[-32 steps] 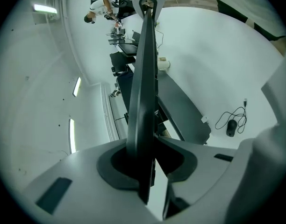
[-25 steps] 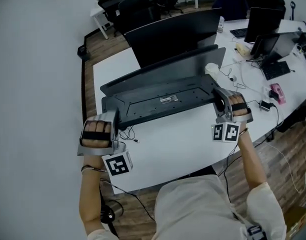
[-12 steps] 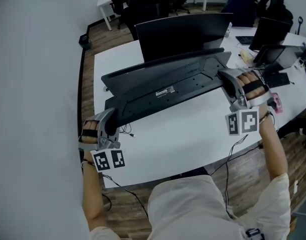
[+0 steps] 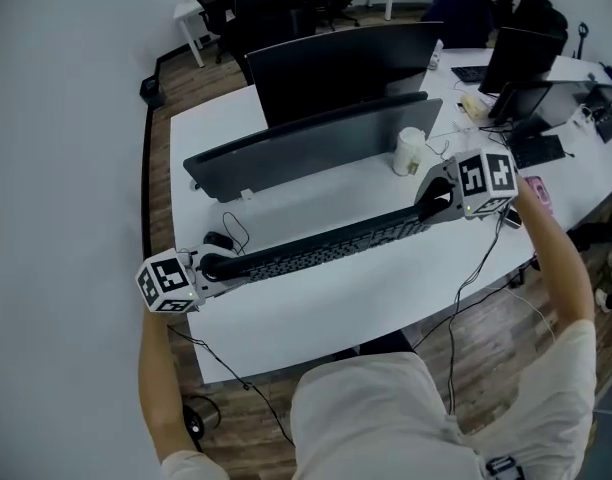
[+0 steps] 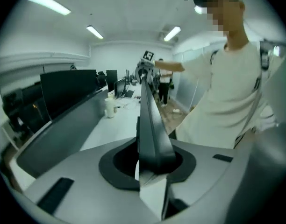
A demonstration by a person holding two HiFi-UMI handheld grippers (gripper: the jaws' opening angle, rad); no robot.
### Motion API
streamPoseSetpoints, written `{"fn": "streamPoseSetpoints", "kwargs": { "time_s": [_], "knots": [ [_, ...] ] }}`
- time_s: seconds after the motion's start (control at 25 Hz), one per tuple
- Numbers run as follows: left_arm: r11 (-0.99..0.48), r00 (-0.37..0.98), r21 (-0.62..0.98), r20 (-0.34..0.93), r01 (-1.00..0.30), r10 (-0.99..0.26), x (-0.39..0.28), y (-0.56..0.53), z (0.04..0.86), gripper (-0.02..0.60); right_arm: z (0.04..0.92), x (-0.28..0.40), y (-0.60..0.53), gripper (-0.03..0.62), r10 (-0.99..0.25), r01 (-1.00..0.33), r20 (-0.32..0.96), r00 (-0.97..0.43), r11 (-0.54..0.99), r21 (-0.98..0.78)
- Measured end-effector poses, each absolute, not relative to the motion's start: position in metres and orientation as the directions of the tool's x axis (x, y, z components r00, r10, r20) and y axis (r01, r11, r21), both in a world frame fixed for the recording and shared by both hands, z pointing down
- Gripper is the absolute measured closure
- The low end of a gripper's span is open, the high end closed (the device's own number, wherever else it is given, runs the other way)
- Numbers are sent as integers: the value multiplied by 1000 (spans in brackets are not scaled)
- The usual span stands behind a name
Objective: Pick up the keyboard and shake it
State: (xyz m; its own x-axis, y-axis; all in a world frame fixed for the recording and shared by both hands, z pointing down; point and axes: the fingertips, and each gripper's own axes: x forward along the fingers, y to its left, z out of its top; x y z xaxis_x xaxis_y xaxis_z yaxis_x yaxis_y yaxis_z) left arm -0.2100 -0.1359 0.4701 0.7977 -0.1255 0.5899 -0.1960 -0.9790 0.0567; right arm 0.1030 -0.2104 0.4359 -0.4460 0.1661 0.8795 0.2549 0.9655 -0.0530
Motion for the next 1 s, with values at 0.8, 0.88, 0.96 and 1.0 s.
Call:
{"fn": "streamPoseSetpoints", "kwargs": {
  "time_s": [0.8,0.88,0.96,1.0],
  "knots": [
    [-398,818,917,-255,35,-516,-223,-156,568,476,537,75,-280,462,32,-26,44,-999,440,-898],
    [-316,812,949,-179,-8,-555,-224,-161,593,472,567,78,-287,459,-34,-72,63,-997,369,-927],
    [-244,819,968,-100,-50,-566,-225,-164,621,471,599,81,-286,457,-65,-112,97,-993,302,-947],
    [-215,826,975,-72,-61,-560,-226,-165,634,471,613,84,-282,456,-80,-124,106,-991,269,-955]
  ]
}}
